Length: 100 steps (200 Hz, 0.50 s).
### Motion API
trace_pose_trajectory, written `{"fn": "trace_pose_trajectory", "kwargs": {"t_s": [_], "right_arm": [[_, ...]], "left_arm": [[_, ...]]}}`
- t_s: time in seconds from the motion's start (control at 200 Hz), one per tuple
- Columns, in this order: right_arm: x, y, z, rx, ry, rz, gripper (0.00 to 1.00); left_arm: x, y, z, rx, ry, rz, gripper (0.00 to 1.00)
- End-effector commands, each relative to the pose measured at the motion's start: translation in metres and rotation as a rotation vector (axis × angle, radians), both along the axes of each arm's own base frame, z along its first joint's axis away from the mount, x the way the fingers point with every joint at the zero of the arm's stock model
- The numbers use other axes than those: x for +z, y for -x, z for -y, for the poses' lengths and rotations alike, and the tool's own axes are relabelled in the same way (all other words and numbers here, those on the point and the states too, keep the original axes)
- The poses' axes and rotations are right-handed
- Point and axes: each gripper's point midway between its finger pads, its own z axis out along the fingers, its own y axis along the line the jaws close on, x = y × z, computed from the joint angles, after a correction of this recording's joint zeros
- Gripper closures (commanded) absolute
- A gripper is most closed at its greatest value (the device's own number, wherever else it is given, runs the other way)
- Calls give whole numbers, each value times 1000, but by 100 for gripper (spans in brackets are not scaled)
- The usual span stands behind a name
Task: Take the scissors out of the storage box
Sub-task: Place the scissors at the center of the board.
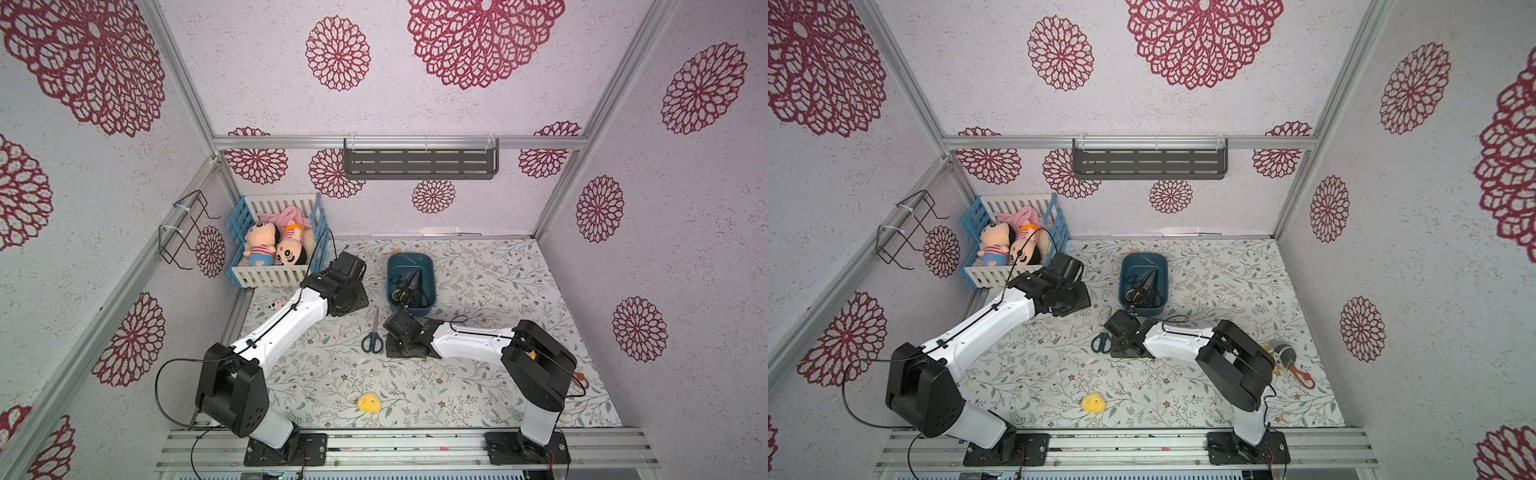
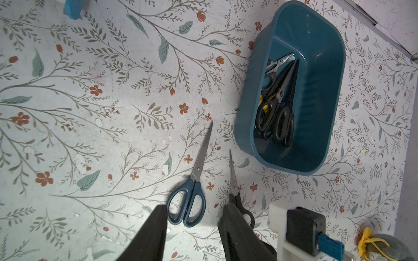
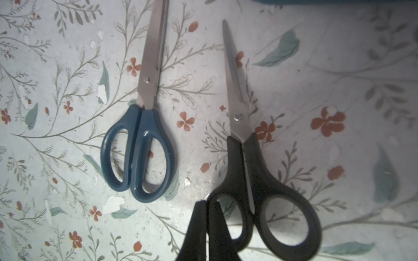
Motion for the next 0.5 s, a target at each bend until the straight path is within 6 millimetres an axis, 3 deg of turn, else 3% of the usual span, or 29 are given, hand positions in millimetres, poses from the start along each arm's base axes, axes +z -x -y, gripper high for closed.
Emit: {"fn": "trace_pose_trajectory", "kwargs": {"t_s": [0.0,0.3,0.405,0.495], "right_arm": [[10,-2,-11,-37,-62,0,100],[5,-3,-12,-47,-76,-4,100],[9,-5,-8,-58,-70,5,92],[24,-9,-7,-57,-89,29,87]], "left_arm": [[3,-8,0,-6,-17,3,58],[3,-10,0,-8,-26,1,58],[2,-8,-2,-5,-28,-4,58],[1,-8,-2,-3,-30,-2,58]]}}
